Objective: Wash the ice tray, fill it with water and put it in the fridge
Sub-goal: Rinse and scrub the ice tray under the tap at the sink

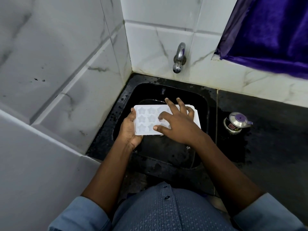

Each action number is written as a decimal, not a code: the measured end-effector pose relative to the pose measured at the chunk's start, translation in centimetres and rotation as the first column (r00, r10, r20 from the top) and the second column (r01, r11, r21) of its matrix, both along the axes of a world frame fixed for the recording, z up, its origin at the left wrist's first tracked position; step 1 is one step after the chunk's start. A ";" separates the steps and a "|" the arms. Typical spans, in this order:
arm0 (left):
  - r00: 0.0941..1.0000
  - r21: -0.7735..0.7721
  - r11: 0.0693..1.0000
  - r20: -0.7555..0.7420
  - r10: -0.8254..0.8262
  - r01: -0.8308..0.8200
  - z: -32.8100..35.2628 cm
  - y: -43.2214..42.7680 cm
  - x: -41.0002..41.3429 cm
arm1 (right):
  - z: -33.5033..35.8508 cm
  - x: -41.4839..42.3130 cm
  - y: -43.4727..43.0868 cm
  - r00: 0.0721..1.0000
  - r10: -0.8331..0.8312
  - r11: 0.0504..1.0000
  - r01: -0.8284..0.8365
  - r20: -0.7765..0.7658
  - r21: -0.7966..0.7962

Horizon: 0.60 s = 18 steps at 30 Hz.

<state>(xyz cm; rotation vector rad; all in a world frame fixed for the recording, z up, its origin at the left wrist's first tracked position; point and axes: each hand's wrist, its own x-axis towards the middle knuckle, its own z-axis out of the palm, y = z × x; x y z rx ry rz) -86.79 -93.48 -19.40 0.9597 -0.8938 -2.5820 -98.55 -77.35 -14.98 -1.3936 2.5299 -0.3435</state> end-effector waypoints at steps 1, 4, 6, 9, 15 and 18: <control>1.000 -0.004 1.000 0.002 0.002 -0.002 -0.1 0.0 -0.1 | 0.1 -0.1 0.1 1.000 -0.005 1.000 0.005 0.004 -0.018; 1.000 -0.010 1.000 0.006 0.024 -0.023 -0.3 -0.4 0.0 | 0.4 -0.6 0.9 0.999 -0.034 0.996 0.034 0.006 -0.080; 0.999 -0.010 0.999 -0.003 0.047 -0.047 -0.4 -0.7 0.0 | 0.6 -1.0 1.5 0.998 -0.064 0.994 0.065 0.014 -0.091; 0.997 -0.013 0.997 -0.032 0.071 -0.071 -0.5 -1.2 0.1 | 0.8 -1.5 2.2 0.996 -0.092 0.994 0.093 0.022 -0.057; 0.998 -0.011 0.999 -0.030 0.047 -0.048 -0.7 -1.1 0.0 | 0.5 -1.3 2.1 0.998 -0.062 0.997 0.062 0.020 -0.043; 0.999 0.008 0.999 -0.029 0.039 -0.039 -0.8 -0.9 0.0 | 0.4 -1.1 1.7 0.999 -0.052 0.998 0.052 -0.007 -0.026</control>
